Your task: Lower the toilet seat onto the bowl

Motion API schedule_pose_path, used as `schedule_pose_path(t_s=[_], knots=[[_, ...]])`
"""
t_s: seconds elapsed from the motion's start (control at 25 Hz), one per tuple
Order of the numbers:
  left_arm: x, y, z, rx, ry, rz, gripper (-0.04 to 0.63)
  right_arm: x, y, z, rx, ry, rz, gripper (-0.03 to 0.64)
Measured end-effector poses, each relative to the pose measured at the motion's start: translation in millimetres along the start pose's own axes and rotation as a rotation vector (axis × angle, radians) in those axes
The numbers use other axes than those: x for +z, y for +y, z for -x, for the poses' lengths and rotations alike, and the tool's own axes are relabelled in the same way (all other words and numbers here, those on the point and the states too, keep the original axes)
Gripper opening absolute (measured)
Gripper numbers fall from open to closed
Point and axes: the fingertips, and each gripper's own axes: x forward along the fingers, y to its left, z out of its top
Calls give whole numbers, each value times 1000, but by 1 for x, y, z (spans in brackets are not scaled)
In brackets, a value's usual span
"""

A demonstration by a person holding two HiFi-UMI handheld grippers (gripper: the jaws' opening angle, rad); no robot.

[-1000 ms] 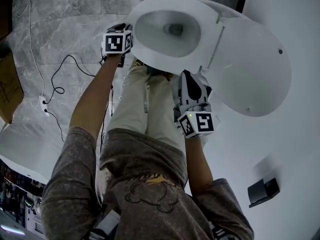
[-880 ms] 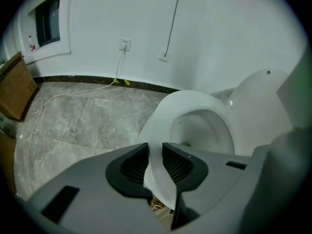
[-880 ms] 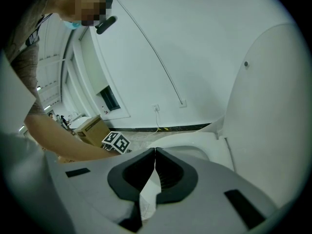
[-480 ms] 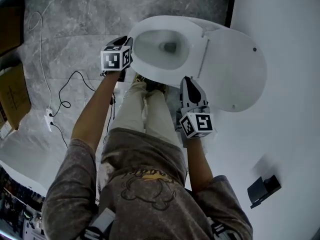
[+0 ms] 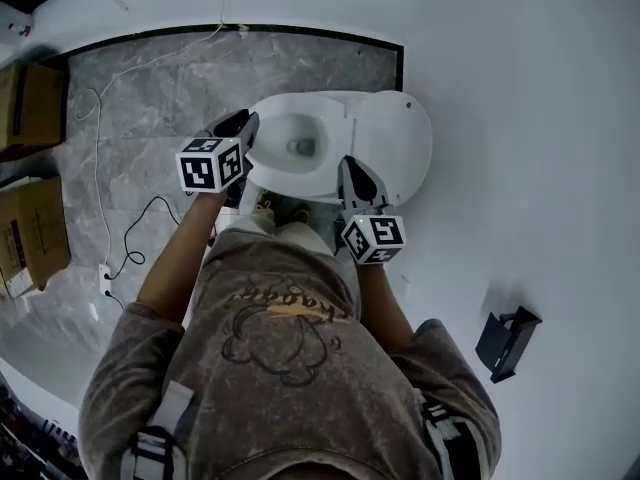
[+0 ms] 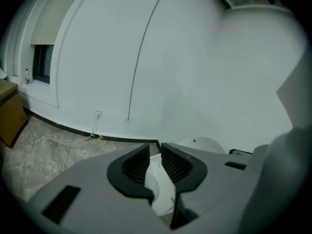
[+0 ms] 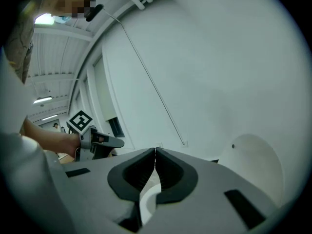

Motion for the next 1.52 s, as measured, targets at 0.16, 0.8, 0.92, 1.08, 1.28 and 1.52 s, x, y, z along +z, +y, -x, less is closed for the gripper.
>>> schedule_pose_path(t_s=[0.16,0.8,0.92,1.08,1.28,1.52], knots=[[18,-60,36,-89,-62,-74,78,32,2,34,8,-80,15,28],[7,-133,82,-208,-319,-304,9,45,-15,90,-35,-184,93,28],[6,-134,80,-190,-325,-308,9,44,-16,89,-35,-187,101,28],[5,-134,81,-185,-330,-310,9,44,-15,87,-30,-186,117,27],[7,-129,85,-167,-339,-288,9,47,-17,85,-22,-182,125,26],[3,-120,89,-153,-336,-259,9,46,-12,81,-18,-171,124,26]])
